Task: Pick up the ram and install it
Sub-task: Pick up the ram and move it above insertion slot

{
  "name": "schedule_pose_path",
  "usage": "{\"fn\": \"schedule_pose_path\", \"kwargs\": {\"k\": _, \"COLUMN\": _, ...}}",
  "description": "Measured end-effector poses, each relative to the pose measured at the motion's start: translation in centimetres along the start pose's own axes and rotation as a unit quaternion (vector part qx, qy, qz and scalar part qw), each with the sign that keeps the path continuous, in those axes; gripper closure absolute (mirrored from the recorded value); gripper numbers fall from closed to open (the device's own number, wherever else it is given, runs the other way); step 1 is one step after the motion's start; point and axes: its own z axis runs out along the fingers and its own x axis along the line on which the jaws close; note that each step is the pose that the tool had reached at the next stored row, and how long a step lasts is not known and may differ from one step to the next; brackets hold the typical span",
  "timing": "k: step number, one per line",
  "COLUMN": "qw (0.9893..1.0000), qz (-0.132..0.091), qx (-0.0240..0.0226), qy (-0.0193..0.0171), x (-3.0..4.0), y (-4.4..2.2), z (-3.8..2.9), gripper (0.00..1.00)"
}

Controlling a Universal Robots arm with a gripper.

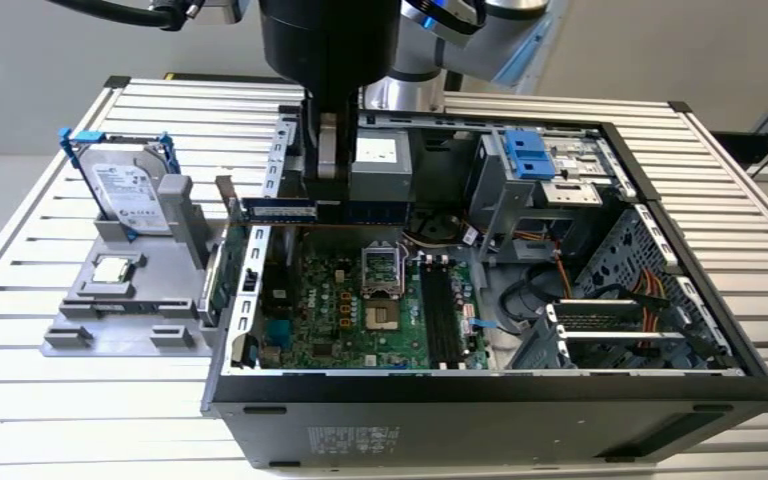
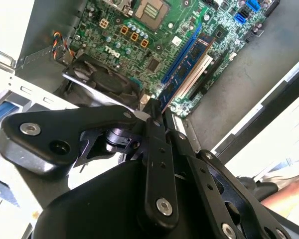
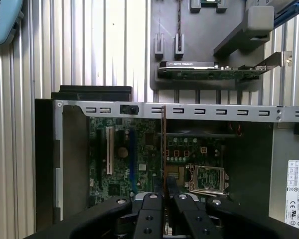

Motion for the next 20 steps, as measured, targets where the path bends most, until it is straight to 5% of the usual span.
{"fn": "schedule_pose_path", "kwargs": {"k": 20, "qw": 1.0000, "qz": 0.000, "qx": -0.0001, "qy": 0.0000, "x": 0.00, "y": -0.98, "z": -0.01, "gripper": 1.00}}
